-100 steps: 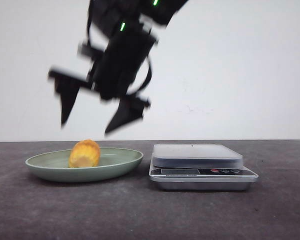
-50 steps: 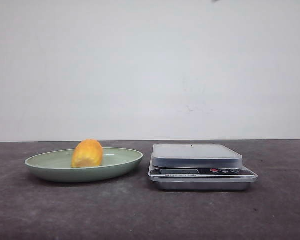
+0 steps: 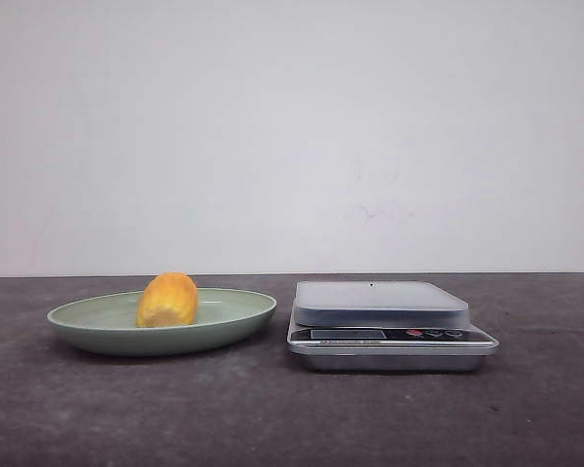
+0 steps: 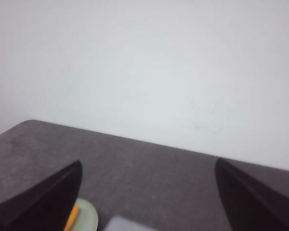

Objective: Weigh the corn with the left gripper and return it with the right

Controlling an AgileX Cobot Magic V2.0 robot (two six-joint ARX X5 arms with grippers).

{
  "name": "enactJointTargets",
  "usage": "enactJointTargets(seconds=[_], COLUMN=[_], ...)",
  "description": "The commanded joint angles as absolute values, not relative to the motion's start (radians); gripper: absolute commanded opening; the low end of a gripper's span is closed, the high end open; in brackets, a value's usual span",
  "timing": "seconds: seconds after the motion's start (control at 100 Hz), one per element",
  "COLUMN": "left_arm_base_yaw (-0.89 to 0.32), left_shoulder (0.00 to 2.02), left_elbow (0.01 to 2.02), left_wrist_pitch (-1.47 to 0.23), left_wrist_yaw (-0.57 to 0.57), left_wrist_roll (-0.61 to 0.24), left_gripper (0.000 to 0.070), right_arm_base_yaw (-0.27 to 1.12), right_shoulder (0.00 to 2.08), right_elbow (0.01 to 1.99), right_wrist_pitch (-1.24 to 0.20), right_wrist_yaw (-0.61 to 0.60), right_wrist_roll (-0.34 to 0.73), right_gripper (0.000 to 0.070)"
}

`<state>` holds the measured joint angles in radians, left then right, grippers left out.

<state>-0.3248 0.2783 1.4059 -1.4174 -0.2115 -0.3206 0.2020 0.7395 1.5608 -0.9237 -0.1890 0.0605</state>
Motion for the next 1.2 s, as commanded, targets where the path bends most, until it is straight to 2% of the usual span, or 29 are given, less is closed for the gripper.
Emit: enactJointTargets(seconds=[0.0,0.07,0.18,0.24,0.28,0.35,0.38,0.42,0.62,1.19], left_arm_base_yaw=[-0.327,-0.327,-0.327,-0.326,-0.326,-0.326,-0.326,-0.327,-0.327,-0.327], left_shoulder=[0.276,0.276,0.275,0.275,0.276,0.276,0.275,0.275,0.275,0.275], left_elbow=[1.417,1.415,1.403,1.395,1.39,1.38,1.375,1.37,1.36,1.361], left_wrist_pitch=[-1.414,-1.414,-1.415,-1.414,-1.413,-1.411,-1.41,-1.408,-1.385,-1.392], left_wrist_yaw=[-0.216,-0.216,-0.216,-0.209,-0.204,-0.205,-0.205,-0.205,-0.205,-0.205], left_wrist_roll=[-0.302,-0.302,-0.302,-0.303,-0.303,-0.303,-0.302,-0.298,-0.292,-0.296], left_gripper=[0.0432,0.0431,0.0427,0.0384,0.0327,0.0212,0.0135,0.0,0.001,0.0011], right_arm_base_yaw=[0.204,0.203,0.203,0.203,0.203,0.203,0.203,0.203,0.2,0.2], right_shoulder=[0.731,0.695,0.637,0.603,0.58,0.541,0.526,0.507,0.447,0.447], right_elbow=[1.57,1.562,1.524,1.491,1.467,1.418,1.396,1.367,1.264,1.261], right_wrist_pitch=[-1.012,-1.097,-1.153,-1.162,-1.165,-1.169,-1.169,-1.166,-1.13,-1.13], right_wrist_yaw=[-0.144,-0.095,-0.085,-0.081,-0.076,-0.076,-0.076,-0.075,-0.076,-0.077], right_wrist_roll=[0.079,0.072,0.072,0.076,0.076,0.079,0.078,0.078,0.097,0.104], right_gripper=[0.0538,0.0538,0.0537,0.0493,0.0429,0.0268,0.0162,0.0,0.0007,0.0007])
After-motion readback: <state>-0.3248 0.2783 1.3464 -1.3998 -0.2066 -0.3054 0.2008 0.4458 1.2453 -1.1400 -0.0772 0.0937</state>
